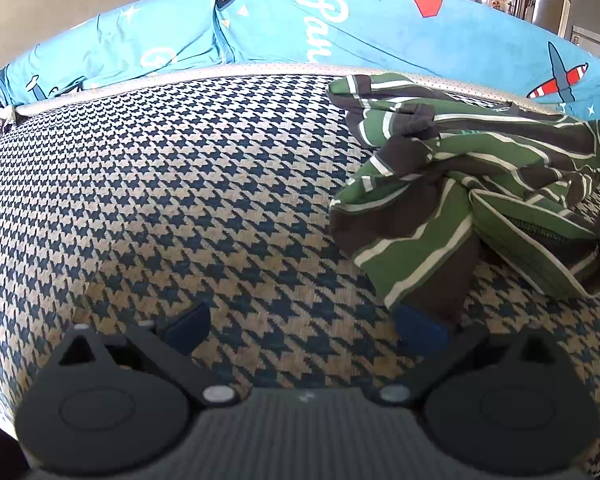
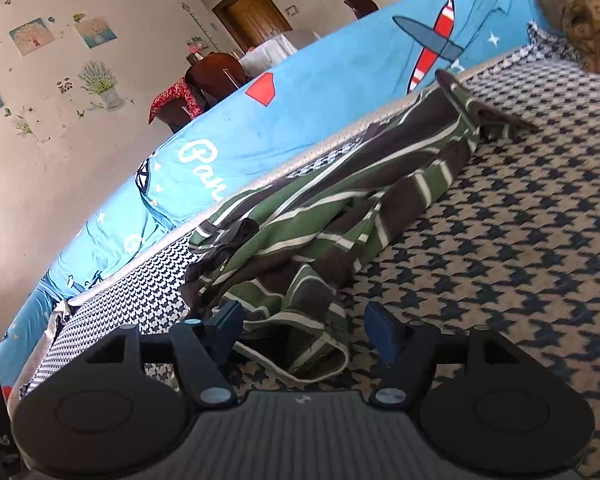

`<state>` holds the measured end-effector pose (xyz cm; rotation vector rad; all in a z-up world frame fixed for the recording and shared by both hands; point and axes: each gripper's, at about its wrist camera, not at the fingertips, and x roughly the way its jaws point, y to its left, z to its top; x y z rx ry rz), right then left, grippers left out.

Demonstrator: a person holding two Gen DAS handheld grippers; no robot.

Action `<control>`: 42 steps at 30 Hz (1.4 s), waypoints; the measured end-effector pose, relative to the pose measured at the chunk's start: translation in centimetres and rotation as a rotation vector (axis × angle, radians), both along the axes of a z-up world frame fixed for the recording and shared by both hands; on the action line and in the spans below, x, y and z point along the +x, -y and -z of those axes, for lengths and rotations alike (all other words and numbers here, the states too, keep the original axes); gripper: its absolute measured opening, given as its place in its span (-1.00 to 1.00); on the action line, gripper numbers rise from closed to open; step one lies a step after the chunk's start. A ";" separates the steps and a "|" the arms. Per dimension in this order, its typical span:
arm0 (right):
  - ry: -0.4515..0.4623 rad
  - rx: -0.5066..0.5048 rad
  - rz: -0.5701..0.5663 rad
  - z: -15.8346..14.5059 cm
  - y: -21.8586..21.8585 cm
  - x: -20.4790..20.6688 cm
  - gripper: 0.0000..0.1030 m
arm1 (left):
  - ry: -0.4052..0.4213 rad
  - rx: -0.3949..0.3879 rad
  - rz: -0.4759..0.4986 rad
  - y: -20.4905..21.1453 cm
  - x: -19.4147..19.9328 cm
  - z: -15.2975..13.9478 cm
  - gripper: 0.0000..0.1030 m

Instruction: Fold clothes

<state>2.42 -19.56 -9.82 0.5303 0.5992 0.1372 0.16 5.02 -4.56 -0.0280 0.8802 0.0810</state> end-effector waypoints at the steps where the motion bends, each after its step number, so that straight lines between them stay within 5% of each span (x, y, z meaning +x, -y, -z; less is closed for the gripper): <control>1: -0.005 0.000 -0.001 0.2 -0.2 0.4 0.32 | -0.001 0.002 0.002 0.0 0.0 0.0 0.99; 15: -0.058 0.030 0.012 1.7 -1.1 2.0 0.32 | -0.019 0.017 0.002 -0.3 0.2 0.8 0.99; 16: -0.057 0.033 0.011 1.7 -1.0 2.0 0.22 | -0.019 0.019 0.003 -0.2 0.2 0.8 0.99; 19: -0.062 0.042 -0.006 1.7 -1.2 2.1 -0.51 | -0.019 0.024 0.005 -0.3 0.2 0.8 0.99; 23: -0.033 0.088 -0.023 1.2 -1.1 1.5 -0.73 | -0.018 0.021 0.003 -0.5 0.2 0.8 0.99; 28: 0.030 0.063 -0.010 -0.8 -0.7 0.0 -0.75 | -0.013 0.026 0.008 -0.4 0.2 0.7 0.99; 35: 0.069 -0.118 0.053 -2.5 -0.6 -1.8 -0.81 | -0.010 0.036 0.018 -0.1 0.1 0.6 0.99; 42: -0.003 -0.047 0.056 -0.8 0.5 -1.1 -0.76 | -0.012 0.040 0.027 0.0 -0.2 0.7 0.99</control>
